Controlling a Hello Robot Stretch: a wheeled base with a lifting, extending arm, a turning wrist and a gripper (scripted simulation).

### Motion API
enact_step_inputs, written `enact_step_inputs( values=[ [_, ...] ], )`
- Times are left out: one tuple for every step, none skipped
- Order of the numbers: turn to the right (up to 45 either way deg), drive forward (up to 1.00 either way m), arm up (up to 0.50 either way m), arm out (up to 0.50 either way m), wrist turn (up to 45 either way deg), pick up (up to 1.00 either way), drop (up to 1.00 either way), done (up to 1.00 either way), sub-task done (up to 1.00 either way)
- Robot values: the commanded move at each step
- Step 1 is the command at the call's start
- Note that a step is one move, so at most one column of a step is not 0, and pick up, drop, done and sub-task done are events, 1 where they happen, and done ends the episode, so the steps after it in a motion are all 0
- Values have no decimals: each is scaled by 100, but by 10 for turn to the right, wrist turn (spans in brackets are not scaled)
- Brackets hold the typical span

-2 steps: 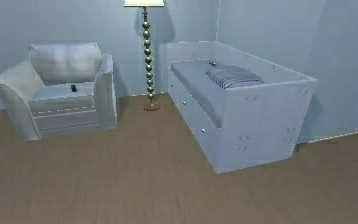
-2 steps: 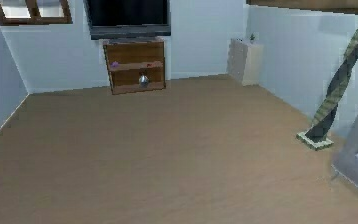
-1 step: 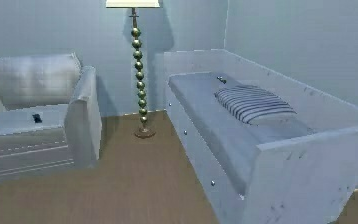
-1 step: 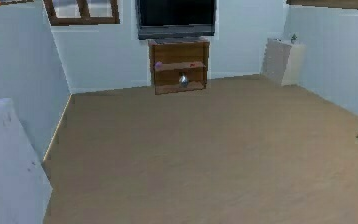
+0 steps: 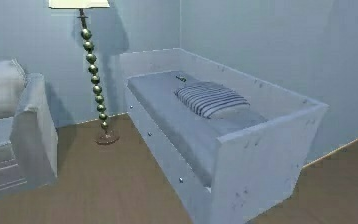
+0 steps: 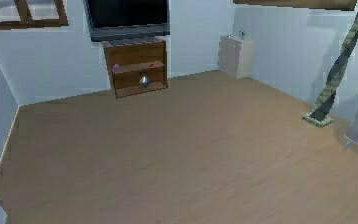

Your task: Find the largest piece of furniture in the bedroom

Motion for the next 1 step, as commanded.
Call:
enact_step_inputs(
  values=[
    [0, 0, 0, 0, 0, 0, 0, 100, 0]
  ],
)
